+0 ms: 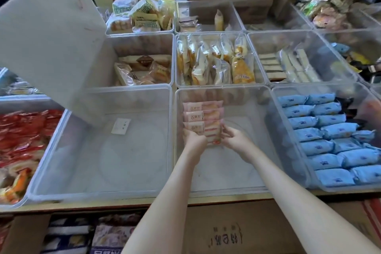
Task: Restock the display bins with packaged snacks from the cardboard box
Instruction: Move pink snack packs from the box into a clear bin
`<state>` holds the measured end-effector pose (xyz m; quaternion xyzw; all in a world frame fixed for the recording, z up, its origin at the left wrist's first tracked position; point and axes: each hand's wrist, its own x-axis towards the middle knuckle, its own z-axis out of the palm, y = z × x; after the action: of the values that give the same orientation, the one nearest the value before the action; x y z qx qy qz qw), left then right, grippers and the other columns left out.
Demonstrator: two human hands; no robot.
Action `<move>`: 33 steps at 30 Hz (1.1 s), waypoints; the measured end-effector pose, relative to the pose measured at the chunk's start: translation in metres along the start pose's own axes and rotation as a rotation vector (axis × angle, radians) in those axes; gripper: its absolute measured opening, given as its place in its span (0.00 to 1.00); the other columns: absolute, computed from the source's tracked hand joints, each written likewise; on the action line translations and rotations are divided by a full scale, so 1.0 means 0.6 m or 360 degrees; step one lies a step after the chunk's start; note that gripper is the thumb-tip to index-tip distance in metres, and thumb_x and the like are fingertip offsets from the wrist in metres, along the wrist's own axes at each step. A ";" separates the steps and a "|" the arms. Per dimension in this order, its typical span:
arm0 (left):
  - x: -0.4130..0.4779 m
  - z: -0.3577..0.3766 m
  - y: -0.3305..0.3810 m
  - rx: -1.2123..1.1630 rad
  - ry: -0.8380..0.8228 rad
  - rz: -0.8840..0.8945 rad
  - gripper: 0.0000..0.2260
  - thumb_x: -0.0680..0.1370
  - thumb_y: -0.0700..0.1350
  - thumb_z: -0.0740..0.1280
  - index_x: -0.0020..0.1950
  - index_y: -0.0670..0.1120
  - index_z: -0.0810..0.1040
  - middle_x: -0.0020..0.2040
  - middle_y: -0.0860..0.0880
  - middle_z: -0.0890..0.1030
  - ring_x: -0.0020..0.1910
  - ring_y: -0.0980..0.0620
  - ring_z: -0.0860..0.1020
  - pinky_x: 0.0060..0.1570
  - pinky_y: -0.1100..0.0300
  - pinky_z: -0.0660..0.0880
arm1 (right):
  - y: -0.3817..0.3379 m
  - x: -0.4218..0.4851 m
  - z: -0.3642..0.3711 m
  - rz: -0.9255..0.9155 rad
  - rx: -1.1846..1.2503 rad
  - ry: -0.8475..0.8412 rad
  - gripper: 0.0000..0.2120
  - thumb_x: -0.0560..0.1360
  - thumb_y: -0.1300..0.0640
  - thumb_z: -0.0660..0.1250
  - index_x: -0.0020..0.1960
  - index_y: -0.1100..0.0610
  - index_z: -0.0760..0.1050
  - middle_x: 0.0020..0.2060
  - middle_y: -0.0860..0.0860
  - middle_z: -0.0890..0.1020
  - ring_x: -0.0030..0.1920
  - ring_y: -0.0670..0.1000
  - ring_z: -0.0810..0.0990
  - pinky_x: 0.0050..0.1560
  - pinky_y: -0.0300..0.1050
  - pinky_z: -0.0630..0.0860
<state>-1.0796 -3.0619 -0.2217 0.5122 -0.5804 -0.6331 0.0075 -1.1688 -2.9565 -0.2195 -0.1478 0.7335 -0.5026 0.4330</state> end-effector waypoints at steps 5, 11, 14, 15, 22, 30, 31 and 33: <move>-0.036 0.012 0.012 0.0013 0.0173 -0.0005 0.41 0.69 0.41 0.64 0.78 0.46 0.46 0.75 0.44 0.58 0.73 0.46 0.61 0.72 0.50 0.61 | -0.001 -0.013 -0.016 0.0126 -0.0411 0.0036 0.34 0.77 0.62 0.63 0.77 0.58 0.50 0.72 0.55 0.65 0.69 0.50 0.67 0.64 0.42 0.66; -0.117 0.045 0.029 0.0642 0.0316 0.0357 0.37 0.74 0.44 0.64 0.77 0.40 0.48 0.76 0.38 0.52 0.75 0.38 0.54 0.72 0.44 0.55 | -0.026 -0.075 -0.057 0.0000 -0.1008 0.0165 0.32 0.78 0.58 0.62 0.77 0.58 0.51 0.75 0.57 0.59 0.75 0.54 0.58 0.70 0.42 0.57; -0.181 0.086 0.043 0.1070 0.0266 0.0528 0.35 0.76 0.47 0.61 0.78 0.42 0.47 0.78 0.40 0.47 0.77 0.41 0.48 0.73 0.43 0.47 | -0.058 -0.130 -0.097 -0.0140 -0.1289 0.0205 0.29 0.79 0.58 0.60 0.77 0.59 0.54 0.76 0.56 0.58 0.75 0.54 0.57 0.70 0.41 0.55; -0.207 0.103 0.048 0.1168 0.0251 0.0599 0.35 0.77 0.48 0.61 0.78 0.43 0.46 0.78 0.41 0.45 0.77 0.42 0.46 0.73 0.42 0.44 | -0.067 -0.153 -0.114 -0.0191 -0.1356 0.0241 0.28 0.79 0.59 0.59 0.76 0.60 0.54 0.76 0.55 0.58 0.75 0.54 0.58 0.70 0.43 0.56; -0.445 0.261 0.061 0.1486 0.0214 0.1009 0.32 0.79 0.52 0.58 0.78 0.43 0.47 0.77 0.40 0.40 0.76 0.40 0.42 0.73 0.40 0.44 | -0.073 -0.385 -0.277 -0.0395 -0.1688 0.0894 0.15 0.80 0.58 0.54 0.64 0.61 0.68 0.62 0.57 0.71 0.62 0.59 0.70 0.56 0.52 0.70; -0.736 0.522 -0.031 0.1646 0.0153 0.1331 0.31 0.80 0.53 0.57 0.78 0.45 0.46 0.77 0.41 0.39 0.77 0.40 0.43 0.73 0.42 0.48 | 0.060 -0.720 -0.490 -0.0575 -0.1760 0.1009 0.14 0.79 0.56 0.57 0.62 0.59 0.69 0.61 0.56 0.72 0.60 0.59 0.74 0.51 0.48 0.70; -0.757 0.551 -0.042 0.1656 0.0145 0.1356 0.31 0.80 0.52 0.57 0.78 0.45 0.46 0.78 0.40 0.40 0.77 0.40 0.43 0.73 0.42 0.48 | 0.084 -0.747 -0.516 -0.0557 -0.1757 0.0998 0.15 0.79 0.55 0.57 0.63 0.59 0.69 0.61 0.56 0.72 0.61 0.59 0.73 0.52 0.48 0.70; -0.793 0.606 -0.064 0.1692 0.0115 0.1406 0.31 0.81 0.52 0.57 0.78 0.44 0.46 0.78 0.40 0.39 0.77 0.40 0.43 0.74 0.43 0.47 | 0.131 -0.784 -0.567 -0.0445 -0.1734 0.0985 0.18 0.78 0.54 0.58 0.66 0.59 0.68 0.63 0.56 0.71 0.65 0.58 0.69 0.60 0.49 0.69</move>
<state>-1.0701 -2.4974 -0.0176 0.1827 -0.9655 -0.1829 0.0320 -1.1446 -2.4070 -0.0177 -0.2889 0.9486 -0.1290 -0.0054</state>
